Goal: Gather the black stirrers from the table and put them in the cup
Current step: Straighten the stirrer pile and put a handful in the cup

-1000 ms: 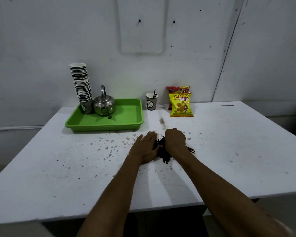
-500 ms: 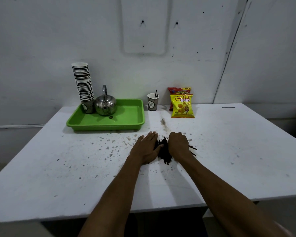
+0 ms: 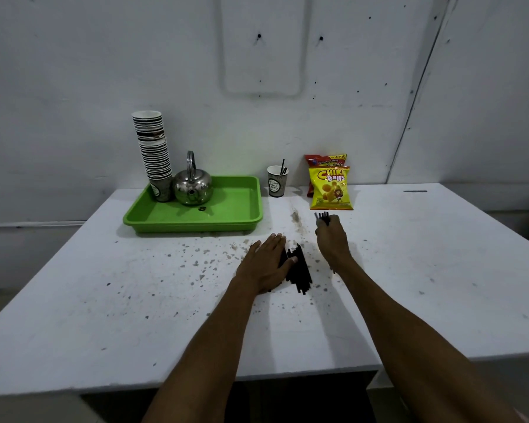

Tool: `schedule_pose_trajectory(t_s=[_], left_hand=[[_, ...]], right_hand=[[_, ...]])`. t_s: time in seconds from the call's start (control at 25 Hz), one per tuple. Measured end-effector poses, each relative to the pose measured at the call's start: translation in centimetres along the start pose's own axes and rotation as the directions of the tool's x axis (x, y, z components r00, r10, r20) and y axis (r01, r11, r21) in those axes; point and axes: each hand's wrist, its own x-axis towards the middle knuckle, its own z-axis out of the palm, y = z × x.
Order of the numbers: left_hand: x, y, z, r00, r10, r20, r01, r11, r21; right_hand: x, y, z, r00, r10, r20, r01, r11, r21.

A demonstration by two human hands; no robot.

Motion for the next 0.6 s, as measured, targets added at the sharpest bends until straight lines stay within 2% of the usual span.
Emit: schedule_pose_trajectory(t_s=[0.04,0.08,0.16,0.32,0.48,0.6], left_hand=[[0.0,0.0,0.0,1.0,0.002,-0.001,-0.002,1.0,-0.011],[0.0,-0.1,0.1,1.0,0.003,-0.003,-0.003,1.0,-0.022],[0.0,-0.2,0.1,1.0,0.004,-0.005,-0.004,0.999,-0.032],[0.2,0.0,0.1,0.999,0.005,0.054,-0.008,0.998,0.06],[0.2,0.1,0.0,0.998,-0.001,0.064,-0.003,0.998,0.065],[0.2,0.0,0.2,0.998,-0.002,0.058,-0.002,0.998,0.061]], right_hand=[[0.0,-0.2,0.0,0.999,0.014,-0.037,-0.007,0.983,0.185],[0.1,-0.4,-0.1,0.997,0.006,-0.082,0.019,0.954,0.3],[0.0,-0.7,-0.2,0.987,-0.01,-0.162,0.073,0.918,0.39],[0.1,-0.1,0.7,0.97,0.028,-0.242,0.072,0.915,0.396],[-0.4,1.2,1.4,0.97,0.106,-0.219,-0.013,0.923,0.386],[-0.1,0.9,1.4,0.968,0.105,-0.23,-0.006,0.919,0.395]])
